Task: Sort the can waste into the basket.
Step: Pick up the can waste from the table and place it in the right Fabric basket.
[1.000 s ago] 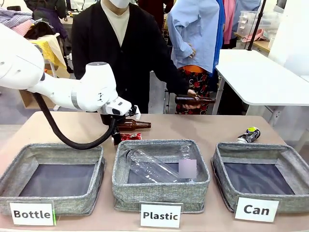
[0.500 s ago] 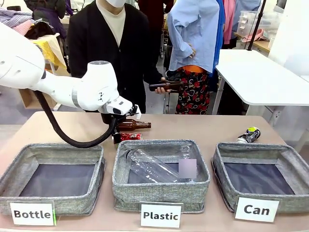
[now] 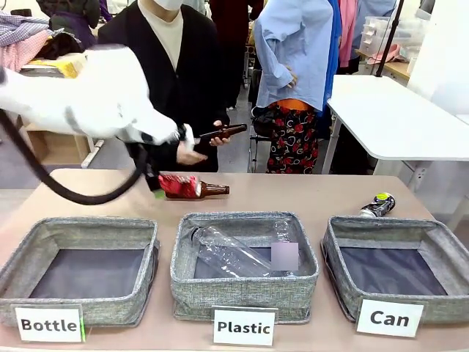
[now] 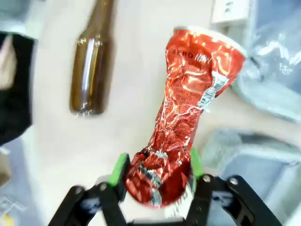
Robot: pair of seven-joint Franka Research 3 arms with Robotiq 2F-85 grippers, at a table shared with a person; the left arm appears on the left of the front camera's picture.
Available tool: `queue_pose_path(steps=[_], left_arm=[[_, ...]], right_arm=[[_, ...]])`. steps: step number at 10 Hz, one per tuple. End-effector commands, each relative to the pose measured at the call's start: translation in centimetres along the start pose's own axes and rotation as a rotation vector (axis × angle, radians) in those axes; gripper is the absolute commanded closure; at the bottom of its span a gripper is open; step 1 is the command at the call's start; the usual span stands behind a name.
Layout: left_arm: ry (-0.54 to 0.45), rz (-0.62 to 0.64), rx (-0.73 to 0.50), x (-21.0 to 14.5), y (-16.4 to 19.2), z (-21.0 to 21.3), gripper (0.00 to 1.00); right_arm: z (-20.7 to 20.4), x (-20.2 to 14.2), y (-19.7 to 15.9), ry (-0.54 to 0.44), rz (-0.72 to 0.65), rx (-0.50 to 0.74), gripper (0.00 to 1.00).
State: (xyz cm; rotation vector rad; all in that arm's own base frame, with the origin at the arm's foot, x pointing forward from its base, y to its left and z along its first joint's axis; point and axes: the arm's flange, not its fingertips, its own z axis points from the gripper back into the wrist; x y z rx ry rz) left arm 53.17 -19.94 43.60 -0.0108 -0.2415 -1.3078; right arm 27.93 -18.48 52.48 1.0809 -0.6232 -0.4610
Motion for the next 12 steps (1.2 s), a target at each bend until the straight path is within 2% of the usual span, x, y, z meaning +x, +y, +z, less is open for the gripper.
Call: queue_pose_path(steps=[1, 2, 3, 4, 5, 6, 7, 8, 9, 10, 11, 12], left_arm=[[-0.03, -0.023, -0.014, -6.1, -3.4, 7.6, 0.98], [-0.095, -0.135, -0.087, -8.7, -4.8, 10.2, 1.0], [-0.14, -0.108, -0.09, -11.3, -5.7, 11.6, 1.0], [-0.157, 0.069, -0.1, -13.0, -5.4, 11.0, 1.0], [-0.116, -0.078, -0.043, -8.6, -4.8, 12.1, 1.0], [-0.116, -0.078, -0.043, -8.6, -4.8, 12.1, 1.0], [-0.146, -0.036, -0.076, -12.3, -5.8, 13.0, 0.41], [-0.131, -0.092, -0.145, -11.5, -4.1, 12.9, 0.42], [-0.254, -0.084, -0.176, -15.0, -2.3, 16.1, 0.42], [-0.343, -0.007, -0.162, -21.1, -1.8, 20.4, 0.42], [-0.441, 0.133, -0.104, -29.3, -2.7, 24.9, 0.42], [-0.532, 0.222, -0.063, -36.3, -4.5, 27.6, 0.42]], right_arm=[[-0.1, 0.2, 0.0, -0.01, 0.022, 0.029, 0.0], [-0.1, 0.2, 0.0, -0.01, 0.022, 0.029, 0.0], [-0.1, 0.2, 0.0, -0.01, 0.022, 0.029, 0.0], [-0.1, 0.2, 0.0, -0.01, 0.022, 0.029, 0.0], [-0.1, 0.2, 0.0, -0.01, 0.022, 0.029, 0.0], [-0.1, 0.2, 0.0, -0.01, 0.022, 0.029, 0.0], [-0.1, 0.2, 0.0, -0.01, 0.022, 0.029, 0.0], [-0.1, 0.2, 0.0, -0.01, 0.022, 0.029, 0.0], [-0.1, 0.2, 0.0, -0.01, 0.022, 0.029, 0.0], [-0.1, 0.2, 0.0, -0.01, 0.022, 0.029, 0.0], [-0.1, 0.2, 0.0, -0.01, 0.022, 0.029, 0.0], [-0.1, 0.2, 0.0, -0.01, 0.022, 0.029, 0.0]])
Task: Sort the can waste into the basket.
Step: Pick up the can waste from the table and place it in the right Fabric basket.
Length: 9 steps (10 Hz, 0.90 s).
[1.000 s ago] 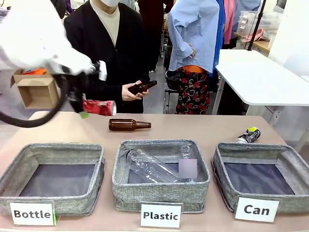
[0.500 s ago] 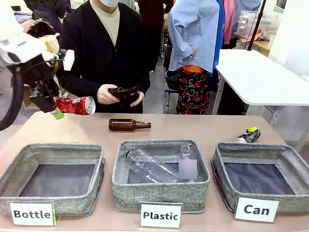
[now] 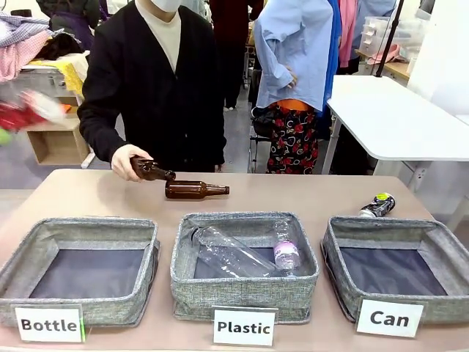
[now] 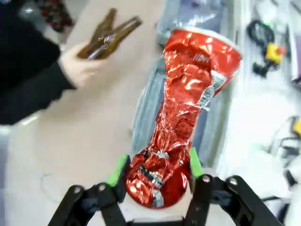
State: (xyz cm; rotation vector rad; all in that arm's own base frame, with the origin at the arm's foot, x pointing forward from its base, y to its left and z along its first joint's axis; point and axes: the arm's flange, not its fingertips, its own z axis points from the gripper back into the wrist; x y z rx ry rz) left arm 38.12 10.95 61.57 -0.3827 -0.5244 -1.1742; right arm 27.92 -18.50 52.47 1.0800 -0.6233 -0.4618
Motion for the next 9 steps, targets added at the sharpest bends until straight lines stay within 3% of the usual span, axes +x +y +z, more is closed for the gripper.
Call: queue_pose_path(steps=[1, 3, 5, 7, 9], left_arm=[[-0.226, 0.104, 0.072, -9.6, -2.1, 8.1, 0.42], [-0.433, 0.152, 0.152, -16.5, -5.6, 9.2, 0.42], [-0.542, 0.166, 0.181, -19.5, -7.4, 9.0, 0.42], [-0.532, 0.166, 0.179, -18.1, -8.3, 8.3, 0.42], [-0.417, 0.147, 0.15, -12.7, -7.7, 6.8, 0.42]], right_arm=[[-0.1, 0.2, 0.0, -0.01, 0.023, 0.03, 0.0], [-0.1, 0.2, 0.0, -0.01, 0.023, 0.03, 0.0], [-0.1, 0.2, 0.0, -0.01, 0.023, 0.03, 0.0], [-0.1, 0.2, 0.0, -0.01, 0.023, 0.03, 0.0], [-0.1, 0.2, 0.0, -0.01, 0.023, 0.03, 0.0]])
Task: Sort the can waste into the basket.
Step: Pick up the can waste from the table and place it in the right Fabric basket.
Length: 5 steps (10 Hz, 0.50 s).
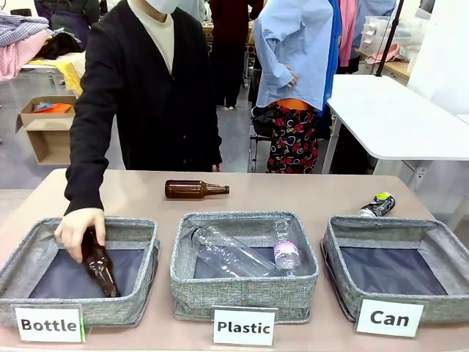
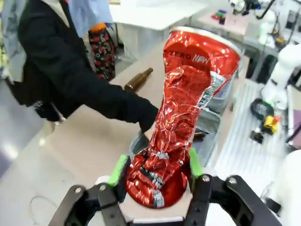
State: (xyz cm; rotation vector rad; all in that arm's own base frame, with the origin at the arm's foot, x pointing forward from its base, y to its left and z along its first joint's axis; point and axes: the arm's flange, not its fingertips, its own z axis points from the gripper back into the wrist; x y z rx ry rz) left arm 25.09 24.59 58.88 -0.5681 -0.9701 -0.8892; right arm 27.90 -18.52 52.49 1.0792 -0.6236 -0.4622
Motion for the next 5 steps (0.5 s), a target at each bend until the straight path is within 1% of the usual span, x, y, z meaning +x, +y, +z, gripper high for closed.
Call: queue_pose_path(steps=[1, 2, 3, 4, 5], left_arm=[[0.117, -0.051, -0.026, 5.0, -1.6, -5.0, 0.42], [0.195, -0.074, -0.028, 7.6, -2.1, -8.3, 0.42], [0.257, -0.111, -0.078, 10.0, -2.8, -11.6, 0.42], [0.337, -0.149, -0.116, 12.9, -3.4, -16.2, 0.42], [0.396, -0.204, -0.183, 15.2, -3.8, -20.4, 0.42]], right_arm=[[-0.1, 0.2, 0.0, -0.009, 0.023, 0.031, 0.0], [-0.1, 0.2, 0.0, -0.009, 0.023, 0.031, 0.0], [-0.1, 0.2, 0.0, -0.009, 0.023, 0.031, 0.0], [-0.1, 0.2, 0.0, -0.009, 0.023, 0.031, 0.0], [0.0, 0.0, 0.0, 0.0, 0.0, 0.0, 0.0]])
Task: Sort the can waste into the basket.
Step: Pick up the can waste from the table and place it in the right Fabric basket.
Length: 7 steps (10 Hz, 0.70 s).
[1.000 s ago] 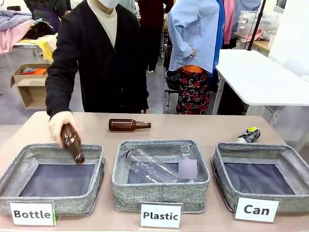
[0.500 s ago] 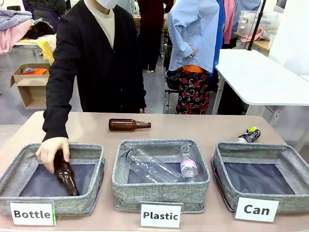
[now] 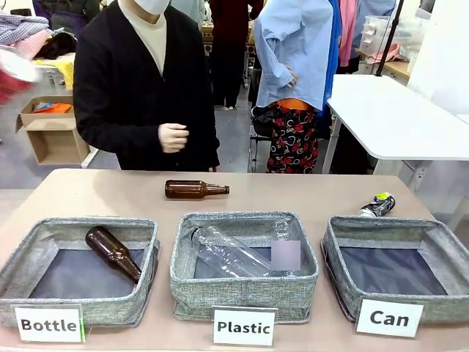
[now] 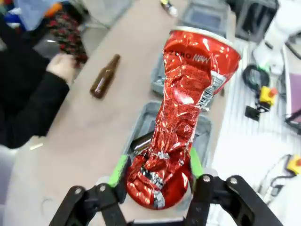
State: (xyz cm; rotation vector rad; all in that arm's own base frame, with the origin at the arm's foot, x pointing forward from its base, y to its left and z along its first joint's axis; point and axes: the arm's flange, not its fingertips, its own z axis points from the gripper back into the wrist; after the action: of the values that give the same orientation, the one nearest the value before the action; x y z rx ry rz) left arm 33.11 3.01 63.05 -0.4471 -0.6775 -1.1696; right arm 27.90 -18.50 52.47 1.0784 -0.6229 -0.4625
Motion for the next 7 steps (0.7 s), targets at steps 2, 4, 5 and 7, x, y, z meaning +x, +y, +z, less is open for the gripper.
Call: queue_pose_path(steps=[2, 4, 5, 7], left_arm=[[0.12, -0.051, -0.125, 9.1, 3.4, -9.3, 0.42], [0.065, 0.059, -0.101, 17.6, 4.2, -18.8, 0.42], [0.111, 0.042, -0.103, 21.3, 3.1, -23.6, 0.42], [0.209, -0.089, -0.201, 28.2, -0.4, -31.6, 0.42]], right_arm=[[6.7, -2.1, 5.3, 0.02, 0.19, -0.021, 0.0], [12.7, -3.9, 5.8, 0.043, 0.303, -0.155, 0.0], [15.0, -4.1, 5.4, 0.044, 0.318, -0.159, 0.0], [18.0, -3.2, 4.0, -0.038, 0.303, -0.144, 0.0]])
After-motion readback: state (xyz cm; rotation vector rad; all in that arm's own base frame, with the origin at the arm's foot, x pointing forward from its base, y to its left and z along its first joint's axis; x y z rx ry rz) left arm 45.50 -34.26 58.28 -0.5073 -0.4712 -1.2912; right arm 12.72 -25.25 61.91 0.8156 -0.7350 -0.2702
